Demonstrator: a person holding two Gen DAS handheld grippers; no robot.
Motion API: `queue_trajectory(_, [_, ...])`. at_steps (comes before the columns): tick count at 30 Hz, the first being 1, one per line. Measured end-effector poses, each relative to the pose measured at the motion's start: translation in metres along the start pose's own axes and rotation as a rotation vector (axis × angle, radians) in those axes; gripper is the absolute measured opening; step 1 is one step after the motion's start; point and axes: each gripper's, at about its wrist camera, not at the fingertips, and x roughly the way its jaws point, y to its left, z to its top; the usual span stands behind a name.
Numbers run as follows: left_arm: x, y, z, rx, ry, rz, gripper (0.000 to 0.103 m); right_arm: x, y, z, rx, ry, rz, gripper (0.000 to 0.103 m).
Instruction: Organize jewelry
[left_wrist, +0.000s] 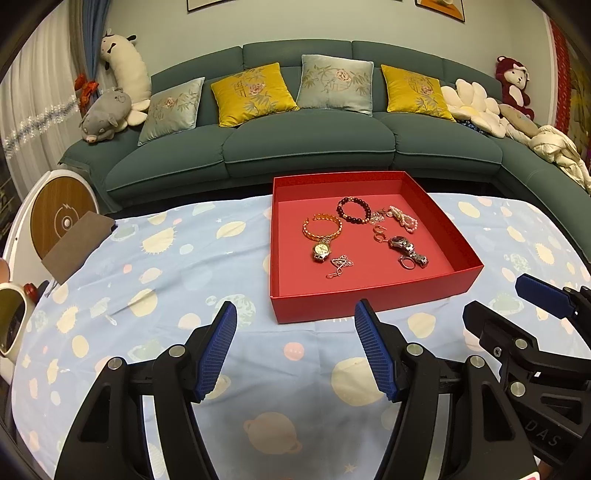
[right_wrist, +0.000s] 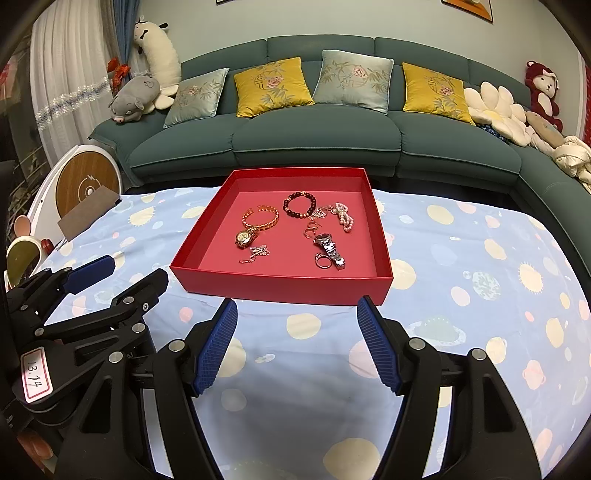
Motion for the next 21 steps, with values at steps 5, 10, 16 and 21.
queue_trajectory(5, [0.0,0.0,0.0002,-0.002,0.0,0.0,0.064,0.0,0.0001,-0.0001,-0.001,0.0,0.001,0.065])
queue_trajectory(10, [-0.0011,0.0007,0.001,-0.011,-0.004,0.001,0.064,-0.0002,0.0004,-0.0001,-0.001,0.0,0.0,0.065])
queue_trajectory(16, [0.0007,0.0028,0.0005,-0.016,0.003,-0.003,0.064,0.0008,0.0028,-0.004,-0.01,0.002,-0.005,0.065])
queue_trajectory(21, [0.002,0.0039,0.0002,-0.028,0.011,-0.006,0.064,0.0016,0.0028,-0.0046,-0.011,0.004,-0.003,0.065])
